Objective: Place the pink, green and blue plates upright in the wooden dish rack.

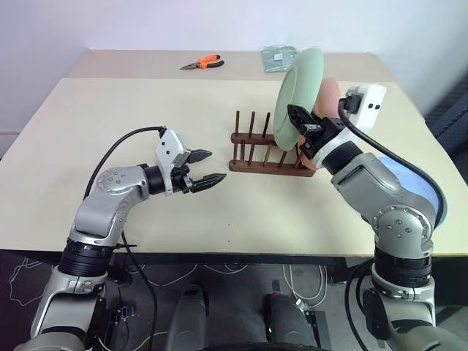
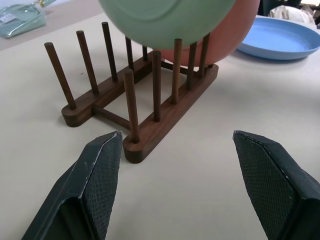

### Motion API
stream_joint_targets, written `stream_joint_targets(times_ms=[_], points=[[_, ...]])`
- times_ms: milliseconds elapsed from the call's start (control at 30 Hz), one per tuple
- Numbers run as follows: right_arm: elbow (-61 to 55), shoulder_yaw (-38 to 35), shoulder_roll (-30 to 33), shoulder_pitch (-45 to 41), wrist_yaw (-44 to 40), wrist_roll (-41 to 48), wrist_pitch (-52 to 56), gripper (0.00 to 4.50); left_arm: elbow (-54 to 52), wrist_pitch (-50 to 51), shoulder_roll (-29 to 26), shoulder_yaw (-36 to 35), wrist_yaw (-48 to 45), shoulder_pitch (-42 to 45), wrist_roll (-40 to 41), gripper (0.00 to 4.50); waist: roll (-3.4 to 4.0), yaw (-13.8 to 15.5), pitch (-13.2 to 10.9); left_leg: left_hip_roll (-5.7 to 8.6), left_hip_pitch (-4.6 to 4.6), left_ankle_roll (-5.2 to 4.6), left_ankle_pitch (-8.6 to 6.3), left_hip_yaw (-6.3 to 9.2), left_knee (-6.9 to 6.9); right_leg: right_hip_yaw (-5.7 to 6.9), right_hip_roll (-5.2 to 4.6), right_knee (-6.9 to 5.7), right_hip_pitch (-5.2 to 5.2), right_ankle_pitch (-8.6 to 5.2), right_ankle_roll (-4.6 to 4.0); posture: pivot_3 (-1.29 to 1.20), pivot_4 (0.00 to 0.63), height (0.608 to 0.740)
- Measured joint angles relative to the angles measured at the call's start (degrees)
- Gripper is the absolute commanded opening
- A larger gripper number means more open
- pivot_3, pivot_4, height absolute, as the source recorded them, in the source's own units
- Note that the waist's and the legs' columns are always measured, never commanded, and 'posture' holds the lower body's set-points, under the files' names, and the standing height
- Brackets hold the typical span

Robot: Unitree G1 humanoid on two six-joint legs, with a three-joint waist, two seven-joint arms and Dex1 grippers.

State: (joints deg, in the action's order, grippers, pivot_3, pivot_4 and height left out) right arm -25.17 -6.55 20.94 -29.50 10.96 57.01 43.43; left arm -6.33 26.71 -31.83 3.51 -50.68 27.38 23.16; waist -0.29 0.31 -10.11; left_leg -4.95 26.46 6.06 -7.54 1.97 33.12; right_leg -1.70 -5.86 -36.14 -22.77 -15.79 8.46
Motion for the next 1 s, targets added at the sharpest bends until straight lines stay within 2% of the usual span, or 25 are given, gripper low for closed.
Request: stream_joint_targets(times_ms=[200,333,467,500,533,667,700,767,833,933,1000], points=[[1.8,1.6,1.8,-3.0,-2.3,-7.5,-0.1,4.12,0.0,0.0,0.4,0.0,0.0,0.0,0.0,3.64,0.0,-0.1,0.0,0.0,0.0,0.0,0.0,0.0,-0.01,0.0,0.0,0.0,-0.03,0.0,0.0,0.0,0.15,0.74],[1.6,3.5,6.3,-4.7,-8.0,-13.7,-0.8,4.12,0.0,0.0,0.5,0.0,0.0,0.0,0.0,3.64,0.0,0.0,0.0,0.0,0.02,0.0,0.0,-0.01,-0.01,0.0,0.0,0.02,-0.03,0.0,0.0,0.0,0.15,0.74],[-1.2,3.0,14.4,-6.4,-16.1,-18.4,-3.3,4.12,-0.1,0.0,0.5,0.0,0.0,-0.2,0.0,3.64,0.02,0.2,0.0,0.0,0.02,0.0,0.0,-0.02,-0.03,0.0,0.0,0.05,-0.04,-0.01,0.0,0.0,0.15,0.74],[-1.7,1.5,15.7,-6.6,-17.7,-18.5,-3.9,4.12,-0.1,0.0,0.5,0.1,0.0,-0.2,0.0,3.64,0.01,0.2,0.0,0.0,0.03,0.0,-0.01,-0.02,-0.03,0.0,0.0,0.05,-0.04,-0.01,0.0,0.0,0.15,0.74],[-1.7,-1.1,16.9,-6.5,-19.1,-17.8,-4.1,4.32,-0.2,0.0,0.5,0.1,0.0,-0.3,0.0,3.64,0.0,0.3,0.0,0.0,0.03,0.01,-0.01,-0.02,-0.02,0.0,0.0,0.06,-0.03,-0.01,0.0,0.0,0.15,0.74],[1.8,-17.8,21.5,-5.1,-20.9,-14.6,-4.0,4.32,-0.3,0.0,0.5,0.2,-0.3,-0.3,-0.1,3.64,-0.06,0.6,0.0,0.01,0.03,0.0,-0.01,-0.01,-0.02,0.0,0.0,0.15,0.04,0.0,0.0,0.0,0.15,0.74],[2.5,-20.0,22.3,-3.9,-21.0,-14.6,-3.9,4.32,-0.3,0.0,0.5,0.2,-0.4,-0.3,-0.1,3.64,-0.07,0.5,0.0,0.01,0.02,-0.01,-0.02,-0.02,-0.02,0.0,0.0,0.15,0.05,0.0,0.0,0.0,0.15,0.74],[3.4,-25.0,24.9,3.2,-22.4,-16.6,-4.1,4.32,-0.1,0.0,0.7,0.7,-1.0,0.0,-0.1,3.64,-0.07,0.4,0.0,0.0,-0.02,-0.02,-0.02,-0.02,-0.03,0.0,0.0,0.14,0.05,-0.01,0.0,0.0,0.15,0.74],[3.0,-25.8,26.6,14.5,-25.3,-20.5,-4.3,4.32,0.1,0.0,1.0,1.5,-1.9,0.4,-0.1,3.64,-0.07,0.4,0.0,0.01,-0.04,-0.03,-0.03,-0.02,-0.04,0.0,0.0,0.12,0.06,-0.02,0.0,0.0,0.15,0.74],[1.8,-23.5,25.1,24.2,-27.4,-22.4,-3.0,4.32,0.2,0.1,2.3,2.7,-3.2,0.9,0.1,3.64,0.03,-0.3,0.0,0.01,-0.08,-0.03,-0.03,-0.05,0.03,-0.05,0.0,0.05,0.04,0.0,0.0,0.0,0.15,0.74],[-1.0,-19.4,25.0,29.1,-28.3,-24.8,-2.8,4.32,-0.2,0.5,3.1,4.0,-4.3,1.8,0.3,3.64,0.04,-0.9,0.0,0.01,-0.09,-0.03,-0.02,-0.02,0.04,-0.05,0.0,0.02,0.05,-0.01,0.0,0.0,0.15,0.74]])
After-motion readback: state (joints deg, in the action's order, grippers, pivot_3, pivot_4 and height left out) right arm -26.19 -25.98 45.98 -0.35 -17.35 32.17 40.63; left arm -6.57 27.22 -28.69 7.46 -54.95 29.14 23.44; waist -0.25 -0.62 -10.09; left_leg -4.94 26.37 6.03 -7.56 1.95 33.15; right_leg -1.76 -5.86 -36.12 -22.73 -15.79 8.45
